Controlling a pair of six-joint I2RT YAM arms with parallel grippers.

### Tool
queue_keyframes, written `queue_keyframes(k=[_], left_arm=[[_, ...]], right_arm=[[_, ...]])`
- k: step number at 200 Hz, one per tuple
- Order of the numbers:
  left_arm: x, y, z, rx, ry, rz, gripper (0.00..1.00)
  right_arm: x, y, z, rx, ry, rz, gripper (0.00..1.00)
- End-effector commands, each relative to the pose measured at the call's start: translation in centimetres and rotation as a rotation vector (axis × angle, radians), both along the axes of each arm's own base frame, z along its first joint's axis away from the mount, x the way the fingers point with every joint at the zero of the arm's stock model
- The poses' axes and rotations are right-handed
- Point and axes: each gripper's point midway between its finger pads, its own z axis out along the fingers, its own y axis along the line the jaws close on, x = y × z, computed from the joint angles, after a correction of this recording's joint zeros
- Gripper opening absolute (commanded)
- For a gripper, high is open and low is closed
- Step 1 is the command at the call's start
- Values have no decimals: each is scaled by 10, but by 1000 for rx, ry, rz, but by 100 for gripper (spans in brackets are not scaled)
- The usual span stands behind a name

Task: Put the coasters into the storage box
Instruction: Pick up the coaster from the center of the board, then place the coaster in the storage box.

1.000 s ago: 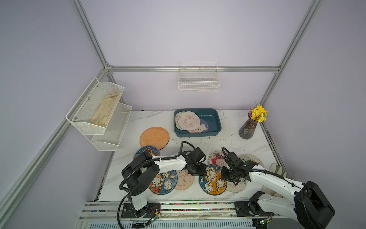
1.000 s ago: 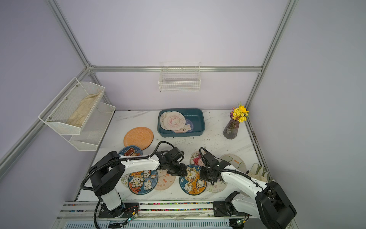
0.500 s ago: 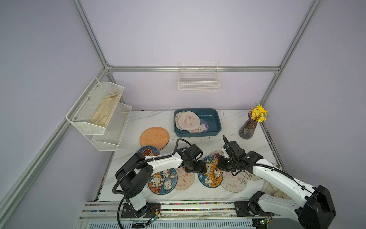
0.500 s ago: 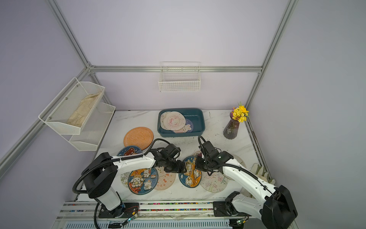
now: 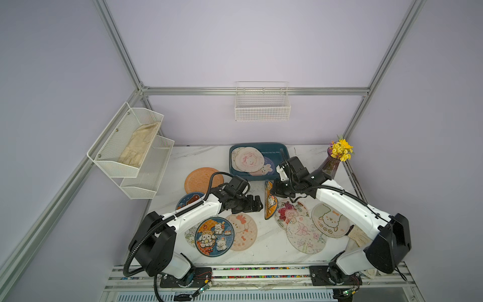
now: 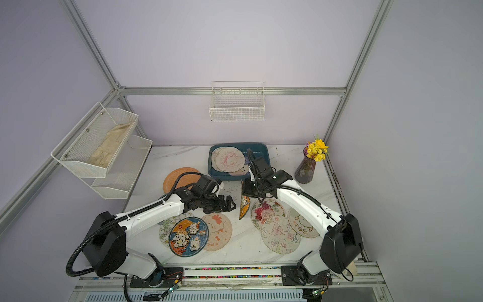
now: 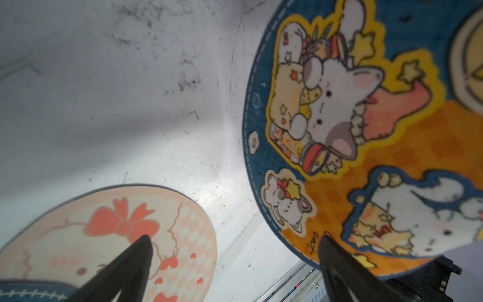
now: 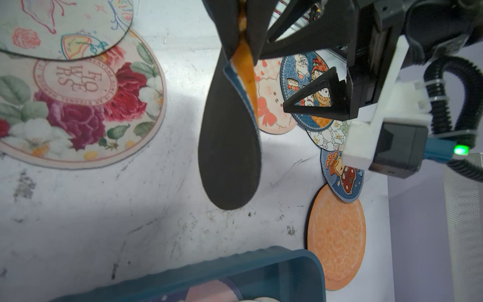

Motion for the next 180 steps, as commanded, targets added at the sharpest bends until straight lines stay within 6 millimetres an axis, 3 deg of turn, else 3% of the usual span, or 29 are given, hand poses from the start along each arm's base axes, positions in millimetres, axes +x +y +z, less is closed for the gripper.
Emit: queue_keyframes(k=[1,44,102,151,180], left_arm=[[4,13,13,-11,-38,20,100],[9,41,17,-7,-55,96,100],[14,70,11,46,-45,180,100],[20,85,8,66,-34,226,100],[22,92,7,76,-25,247,100]], right_arm=[[25,18,7,-16,-49,65,1],[93,52,18,14,-118,106,0],[174,80,30,82,-192,120,0],[226,86,11,157,-207,85,0],[248,73,-13,160,-192,51,0]])
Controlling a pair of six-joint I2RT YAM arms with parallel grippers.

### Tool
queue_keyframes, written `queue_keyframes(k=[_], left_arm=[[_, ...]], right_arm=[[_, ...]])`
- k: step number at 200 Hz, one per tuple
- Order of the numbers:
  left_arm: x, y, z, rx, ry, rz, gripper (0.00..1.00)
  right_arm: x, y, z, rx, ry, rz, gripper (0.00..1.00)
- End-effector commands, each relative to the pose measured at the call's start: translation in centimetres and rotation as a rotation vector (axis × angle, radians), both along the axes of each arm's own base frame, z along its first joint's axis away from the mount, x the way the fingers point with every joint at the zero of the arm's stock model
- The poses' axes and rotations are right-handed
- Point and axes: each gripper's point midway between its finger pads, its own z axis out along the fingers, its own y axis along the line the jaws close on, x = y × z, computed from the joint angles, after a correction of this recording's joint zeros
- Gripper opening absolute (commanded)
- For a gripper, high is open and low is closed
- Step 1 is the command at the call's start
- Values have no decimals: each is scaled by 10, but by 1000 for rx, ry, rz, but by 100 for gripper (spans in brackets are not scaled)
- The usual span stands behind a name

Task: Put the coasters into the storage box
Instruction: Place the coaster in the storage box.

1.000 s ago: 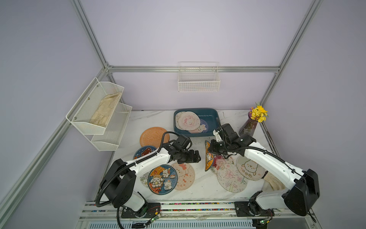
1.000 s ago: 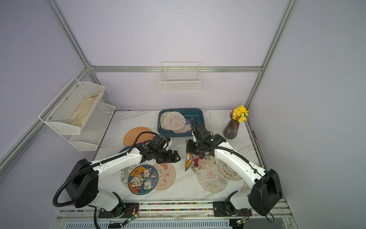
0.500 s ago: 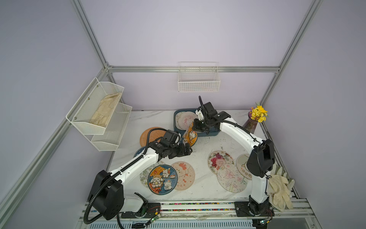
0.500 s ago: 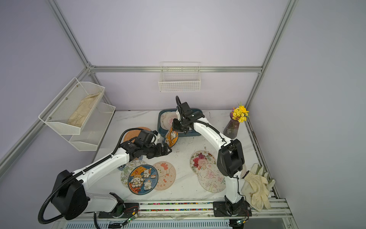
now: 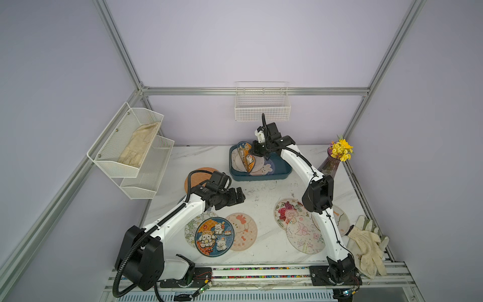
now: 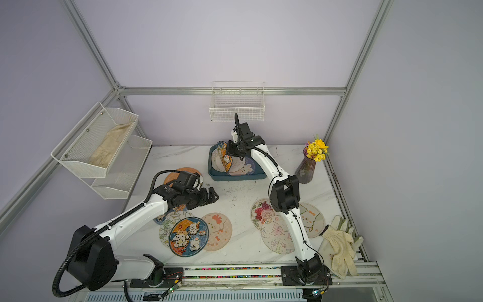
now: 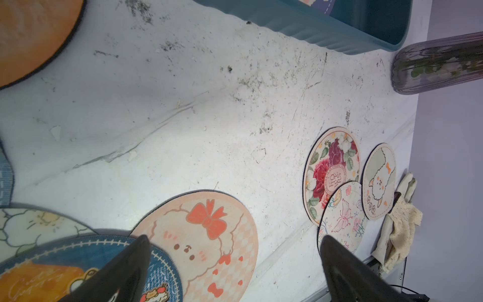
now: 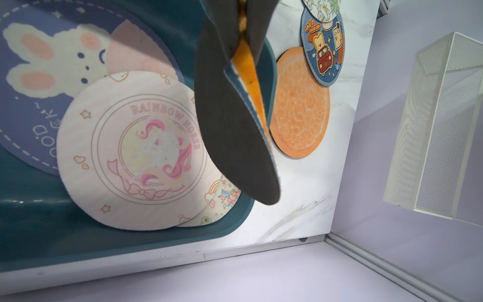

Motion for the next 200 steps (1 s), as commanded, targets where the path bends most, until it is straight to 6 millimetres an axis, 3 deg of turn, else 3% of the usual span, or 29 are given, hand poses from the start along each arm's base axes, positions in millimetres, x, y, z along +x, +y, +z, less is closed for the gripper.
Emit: queue_keyframes(k=[1,27,72,90,109,153,200], left_arm=[[-4,11,-3,14,0,13,100],[-2,16,-4,24,7,25,100],[-1,22,-5,40,13,35,100],[-2,25,-6,51,19,42,100],[-6,30,-7,62,27,59,100],[-19,38,-12,79,54,80,100],[-32,49,-17,103,78,115,100]], right_arm=[[14,-10,-7,23,9,-18,0],[27,-42,-39,-41,40,-68,0],[41,-95,-76,-130,83,-129,0],[39,-109,-91,-178,111,-139,0],[37,-117,-101,-230,122,-142,7],[30,-131,-100,-307,110,-150,44],[19,-134,-78,-309,84,-133,62]])
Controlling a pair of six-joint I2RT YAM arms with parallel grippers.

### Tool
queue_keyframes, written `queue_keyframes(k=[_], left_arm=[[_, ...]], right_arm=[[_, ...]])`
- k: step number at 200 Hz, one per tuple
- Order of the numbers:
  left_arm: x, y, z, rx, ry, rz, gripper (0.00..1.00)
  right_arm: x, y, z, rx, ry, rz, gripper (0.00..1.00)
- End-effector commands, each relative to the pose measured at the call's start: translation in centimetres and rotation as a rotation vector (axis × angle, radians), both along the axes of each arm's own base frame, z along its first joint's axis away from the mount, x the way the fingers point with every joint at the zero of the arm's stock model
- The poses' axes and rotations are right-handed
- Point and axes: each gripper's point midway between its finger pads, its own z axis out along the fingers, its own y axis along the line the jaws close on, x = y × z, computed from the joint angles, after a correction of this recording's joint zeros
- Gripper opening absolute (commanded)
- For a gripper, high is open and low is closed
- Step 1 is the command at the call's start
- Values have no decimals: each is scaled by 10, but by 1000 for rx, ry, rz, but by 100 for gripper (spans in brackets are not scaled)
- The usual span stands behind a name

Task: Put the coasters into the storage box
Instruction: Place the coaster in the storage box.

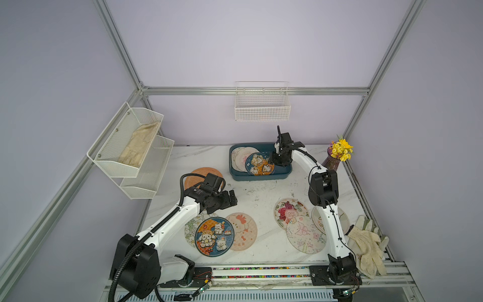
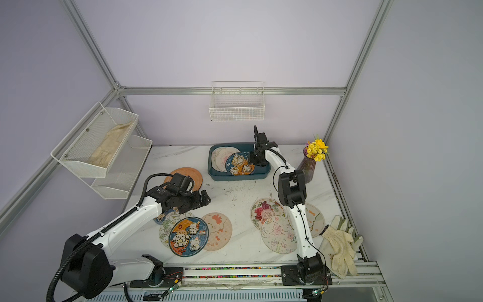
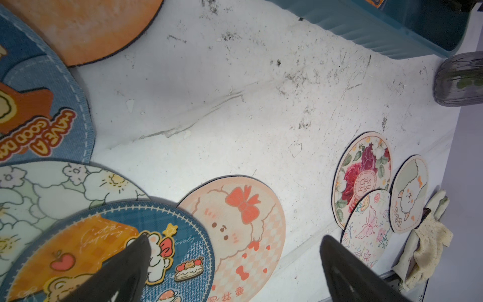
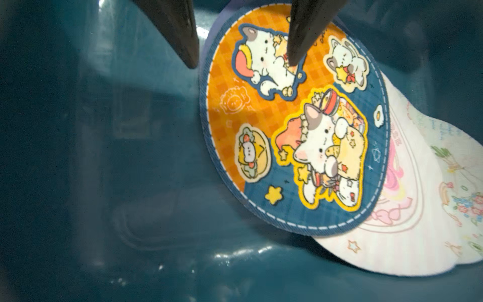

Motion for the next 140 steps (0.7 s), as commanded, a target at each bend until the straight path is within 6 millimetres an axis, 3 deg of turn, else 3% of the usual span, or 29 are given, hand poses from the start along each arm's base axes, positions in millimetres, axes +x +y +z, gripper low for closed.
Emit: queue_keyframes(k=[1,40,73,104,140], left_arm=[[-14,13,-9,22,29,39,100],[-32,28,-18,64,71,82,100],[-54,44,-26,102,105,127,100],[-77,60,-38,133,146,184,100],[-95,71,-47,137,161,234,100]], right_arm=[[-7,-5,47,-6,-65,15,62],[-30,-3,77,40,-80,45,70],[-66,10,95,89,-58,101,74],[-117,46,99,136,-13,203,75],[-184,97,87,181,51,337,75]])
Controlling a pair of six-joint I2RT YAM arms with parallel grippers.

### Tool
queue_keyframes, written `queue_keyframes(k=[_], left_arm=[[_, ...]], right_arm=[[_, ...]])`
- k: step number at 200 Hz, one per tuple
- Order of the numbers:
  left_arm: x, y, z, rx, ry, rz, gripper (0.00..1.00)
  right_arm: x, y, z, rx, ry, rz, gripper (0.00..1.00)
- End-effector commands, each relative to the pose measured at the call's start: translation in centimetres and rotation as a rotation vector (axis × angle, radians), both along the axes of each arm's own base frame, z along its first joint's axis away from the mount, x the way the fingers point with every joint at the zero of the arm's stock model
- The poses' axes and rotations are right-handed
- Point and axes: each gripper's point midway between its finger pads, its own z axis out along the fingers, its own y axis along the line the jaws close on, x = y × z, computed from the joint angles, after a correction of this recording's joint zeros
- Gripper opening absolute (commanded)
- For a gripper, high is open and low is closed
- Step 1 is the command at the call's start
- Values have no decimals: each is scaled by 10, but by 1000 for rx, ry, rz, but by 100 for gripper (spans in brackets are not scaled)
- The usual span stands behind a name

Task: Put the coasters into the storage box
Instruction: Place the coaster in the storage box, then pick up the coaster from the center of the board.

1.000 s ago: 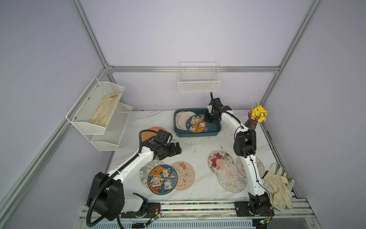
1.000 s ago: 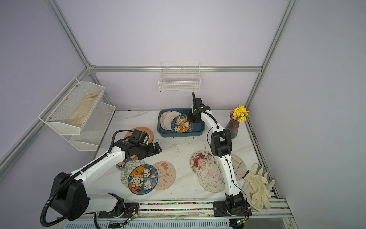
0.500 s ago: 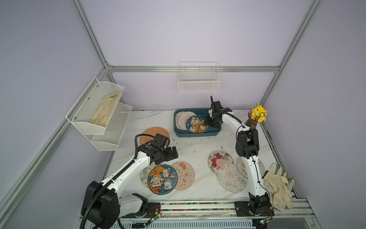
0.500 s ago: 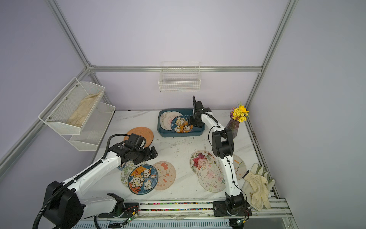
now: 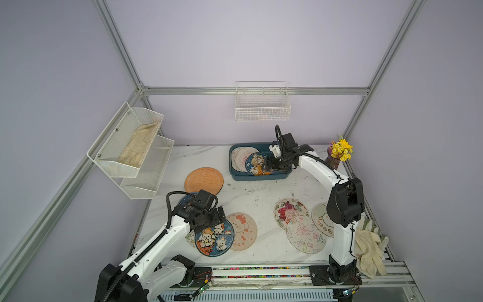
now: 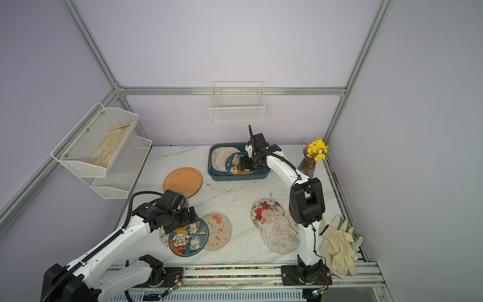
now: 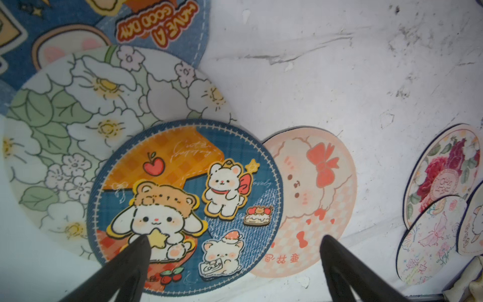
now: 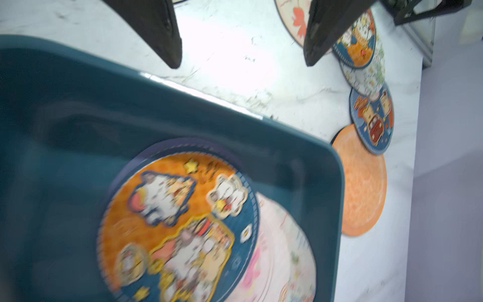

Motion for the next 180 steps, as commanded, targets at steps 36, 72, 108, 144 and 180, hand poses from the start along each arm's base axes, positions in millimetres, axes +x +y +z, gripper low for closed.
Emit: queue_keyframes(k=[36,72,108,144,180], left_arm=[[-29,23,-26,31,54,129,99],[-39,29,-36,32,73,190,99],[-42,37,-36,69,76,231,99],[-49,43,-43,112,97,270,99],[-58,44,-55,82,93,318,100]], right_arm=[[-100,77,-25,44,75,237,75],[-141,103,-37,33,81,338,75],[-174,127,-47,25,89,422,75],[-194,144,-57,14,98,470,75],[-207,156,-61,5,95,503,75]])
